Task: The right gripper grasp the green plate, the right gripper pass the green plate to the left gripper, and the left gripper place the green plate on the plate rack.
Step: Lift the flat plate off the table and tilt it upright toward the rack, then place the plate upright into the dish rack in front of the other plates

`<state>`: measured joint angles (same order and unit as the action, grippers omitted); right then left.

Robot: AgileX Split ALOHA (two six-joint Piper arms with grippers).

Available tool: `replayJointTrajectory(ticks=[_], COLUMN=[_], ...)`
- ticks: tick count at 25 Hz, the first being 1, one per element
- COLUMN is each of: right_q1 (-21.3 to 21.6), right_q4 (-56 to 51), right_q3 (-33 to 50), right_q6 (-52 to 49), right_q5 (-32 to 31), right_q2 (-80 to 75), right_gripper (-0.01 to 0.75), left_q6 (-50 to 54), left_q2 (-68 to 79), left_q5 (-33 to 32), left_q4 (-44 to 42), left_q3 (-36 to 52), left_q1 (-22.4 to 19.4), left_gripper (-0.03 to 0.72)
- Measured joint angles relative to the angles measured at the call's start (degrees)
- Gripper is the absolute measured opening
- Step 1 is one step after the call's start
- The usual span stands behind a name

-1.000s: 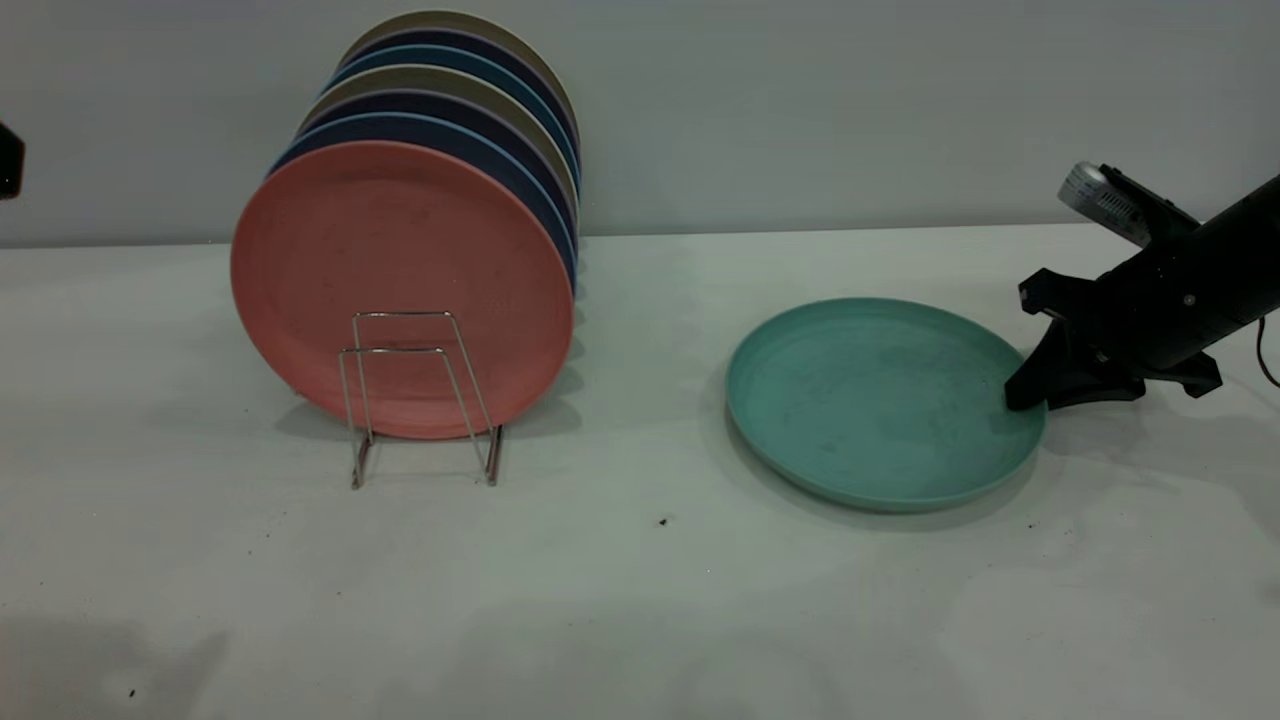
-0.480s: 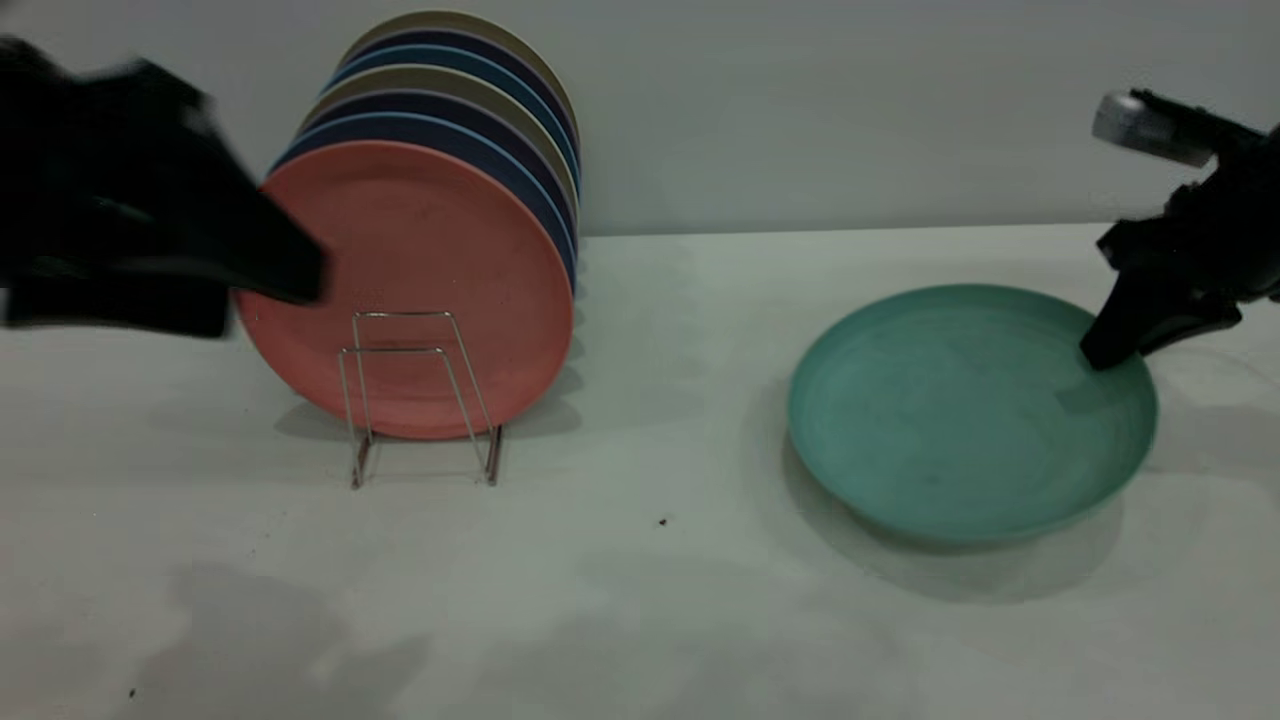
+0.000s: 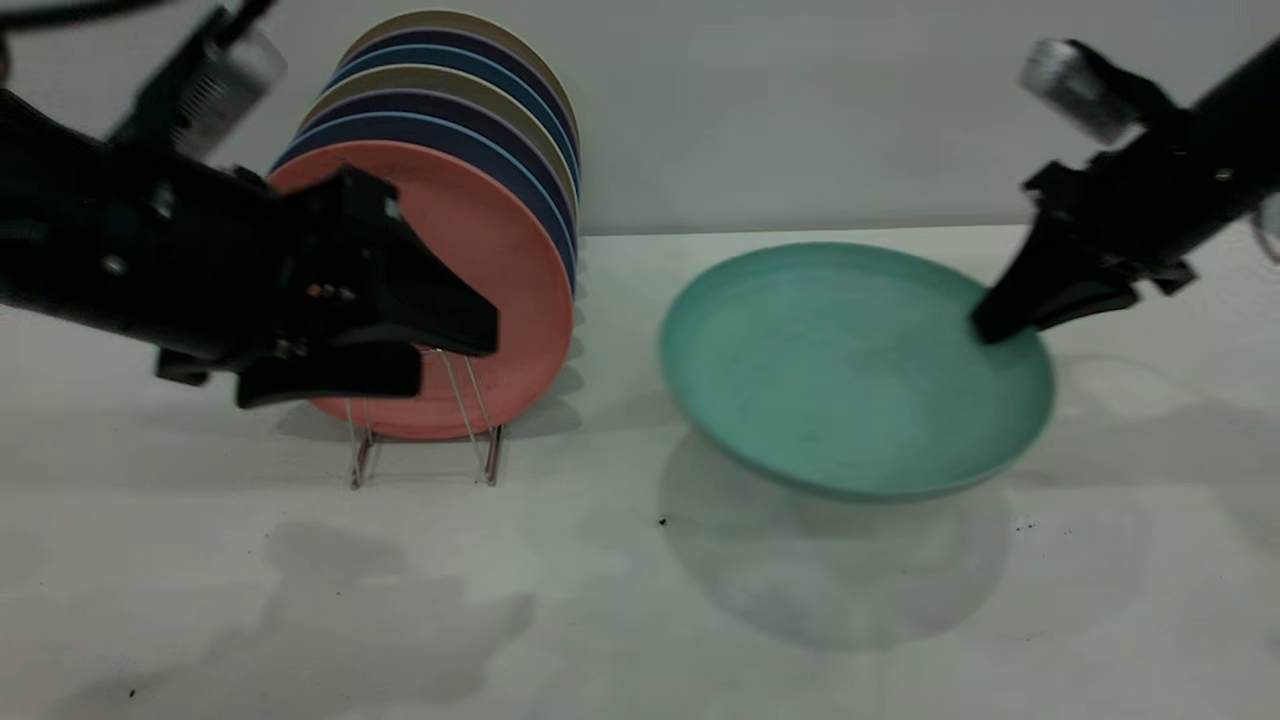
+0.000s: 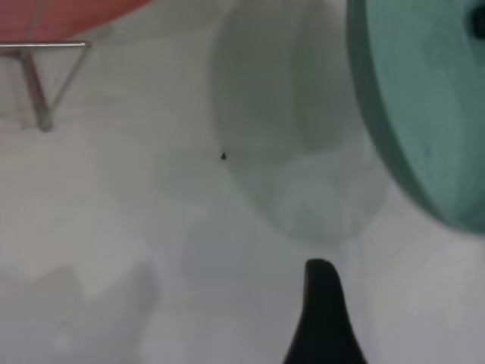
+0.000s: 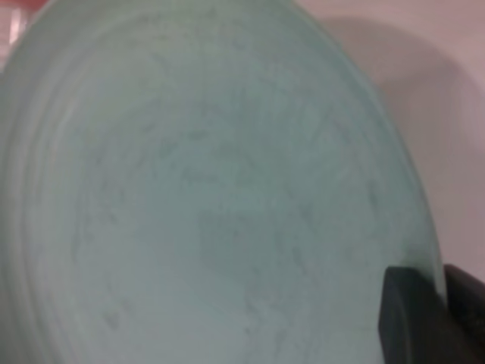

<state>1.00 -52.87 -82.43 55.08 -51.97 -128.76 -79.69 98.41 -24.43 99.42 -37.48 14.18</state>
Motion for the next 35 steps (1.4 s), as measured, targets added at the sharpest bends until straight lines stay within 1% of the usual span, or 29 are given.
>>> replayJointTrajectory(ticks=[6,10,17,18,20,21,22,23,24,25,27,29,32,33,35], right_q1=[-6.9,-9.7,-13.8,-14.3,-14.8,-14.8,-14.8,-14.6,-14.3,-14.0,-13.2,-12.0,-9.0,-7.6,-4.8], right_q4=[-0.4,-2.1,-8.3,-8.7,-9.2,-9.3,-9.4,-9.4,-9.4,-9.4,-9.4,-9.0,-6.5,-5.6,-4.1], right_q3=[0.0,0.0,0.0,0.0,0.0,0.0,0.0,0.0,0.0,0.0,0.0,0.0,0.0,0.0,0.0], right_q6=[0.4,0.4,2.8,2.9,3.2,3.2,3.2,3.2,3.3,3.7,4.1,4.3,2.3,1.6,0.2], right_q5=[0.5,0.6,0.6,0.6,1.0,1.6,2.3,2.5,2.6,2.5,1.7,0.3,-1.9,-2.9,-4.4], right_q2=[0.0,0.0,0.0,0.0,0.0,0.0,0.0,0.0,0.0,0.0,0.0,0.2,1.3,1.9,3.3], right_gripper=[0.013,0.013,0.013,0.014,0.02,0.028,0.045,0.066,0.103,0.154,0.277,0.434,0.637,0.682,0.715], left_q6=[-0.8,-0.8,-0.8,-0.8,-0.8,-0.8,-0.8,-0.8,-0.8,-1.0,-1.3,-2.6,-5.0,-5.0,-4.0], left_q2=[6.2,8.7,10.5,10.5,10.5,10.5,10.5,10.5,10.5,10.5,10.5,10.5,9.1,7.8,4.6], left_q5=[-1.2,-1.4,-1.5,-1.5,-1.6,-1.6,-1.6,-1.8,-1.8,-1.5,-0.7,0.6,2.4,3.0,3.5], left_q4=[1.2,1.3,1.3,1.3,1.3,1.3,1.3,1.3,1.4,1.4,1.2,0.8,-4.5,-7.7,-14.9], left_q3=[-3.6,-5.2,-6.0,-6.0,-6.0,-6.0,-6.0,-6.0,-6.0,-6.1,-6.1,-6.1,-6.7,-7.3,-9.0], left_q1=[0.0,0.0,0.0,0.0,0.0,0.0,0.0,0.0,0.0,0.0,0.0,0.0,0.0,0.0,0.0], left_gripper=[0.565,0.565,0.562,0.547,0.477,0.41,0.322,0.237,0.141,0.109,0.111,0.111,0.111,0.111,0.111])
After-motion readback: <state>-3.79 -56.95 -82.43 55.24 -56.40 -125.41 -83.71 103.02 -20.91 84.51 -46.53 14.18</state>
